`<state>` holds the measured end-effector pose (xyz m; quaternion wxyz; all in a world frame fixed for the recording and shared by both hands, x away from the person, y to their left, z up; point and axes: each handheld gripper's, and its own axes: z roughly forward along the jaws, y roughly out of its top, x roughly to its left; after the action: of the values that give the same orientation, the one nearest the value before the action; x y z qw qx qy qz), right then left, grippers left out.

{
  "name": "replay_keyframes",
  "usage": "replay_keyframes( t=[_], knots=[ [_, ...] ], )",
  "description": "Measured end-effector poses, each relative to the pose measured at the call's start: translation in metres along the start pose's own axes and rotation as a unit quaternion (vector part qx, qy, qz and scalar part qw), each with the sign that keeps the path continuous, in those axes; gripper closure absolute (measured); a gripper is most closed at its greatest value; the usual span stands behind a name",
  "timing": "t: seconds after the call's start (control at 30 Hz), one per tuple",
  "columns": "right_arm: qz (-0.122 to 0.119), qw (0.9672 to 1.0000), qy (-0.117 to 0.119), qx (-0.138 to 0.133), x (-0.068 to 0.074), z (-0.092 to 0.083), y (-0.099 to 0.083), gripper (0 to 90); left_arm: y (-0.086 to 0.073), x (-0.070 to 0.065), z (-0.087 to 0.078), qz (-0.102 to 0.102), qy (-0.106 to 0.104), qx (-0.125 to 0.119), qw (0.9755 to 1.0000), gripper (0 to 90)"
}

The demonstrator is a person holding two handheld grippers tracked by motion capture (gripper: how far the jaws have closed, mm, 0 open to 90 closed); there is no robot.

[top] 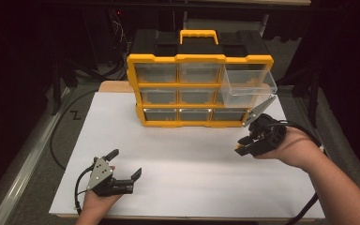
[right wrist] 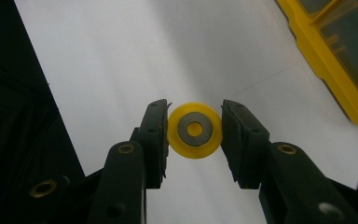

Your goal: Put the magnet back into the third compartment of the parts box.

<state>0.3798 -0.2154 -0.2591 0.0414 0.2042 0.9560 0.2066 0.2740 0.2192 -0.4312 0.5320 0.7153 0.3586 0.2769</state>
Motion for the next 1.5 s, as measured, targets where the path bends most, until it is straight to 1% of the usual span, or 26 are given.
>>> replay_keyframes(
  t=[0.17, 0.4, 0.87, 0.93, 1.2, 1.37, 1.5],
  knots=[
    [0.001, 1.0, -0.003, -0.001, 0.0, -0.006, 0.003, 65.1, 0.0, 0.0, 0.0, -0.001, 0.001, -0.001, 1.0, 0.0],
    [-0.006, 1.0, -0.007, -0.001, -0.001, -0.014, 0.007, 65.2, 0.0, 0.0, 0.0, -0.001, 0.001, -0.001, 1.0, 0.0],
    [-0.011, 0.9997, -0.02, 0.003, -0.001, -0.031, 0.015, 65.1, 0.0, 0.0, 0.0, 0.001, 0.001, 0.0, 1.0, 0.0],
    [-0.011, 0.9998, -0.018, -0.001, -0.002, -0.034, 0.016, 65.1, 0.0, 0.0, 0.0, 0.0, 0.001, 0.0, 1.0, 0.0],
    [-0.013, 0.9996, -0.025, 0.0, -0.002, -0.043, 0.02, 65.2, 0.0, 0.0, 0.0, 0.001, 0.001, 0.0, 1.0, 0.0],
    [-0.014, 0.9996, -0.025, -0.007, -0.003, -0.048, 0.023, 65.1, 0.0, 0.0, 0.0, 0.001, 0.001, 0.0, 1.0, 0.0],
    [-0.016, 0.9995, -0.027, -0.007, -0.003, -0.053, 0.026, 65.1, 0.0, 0.0, 0.0, 0.001, 0.0, 0.0, 1.0, 0.0]
  ],
)
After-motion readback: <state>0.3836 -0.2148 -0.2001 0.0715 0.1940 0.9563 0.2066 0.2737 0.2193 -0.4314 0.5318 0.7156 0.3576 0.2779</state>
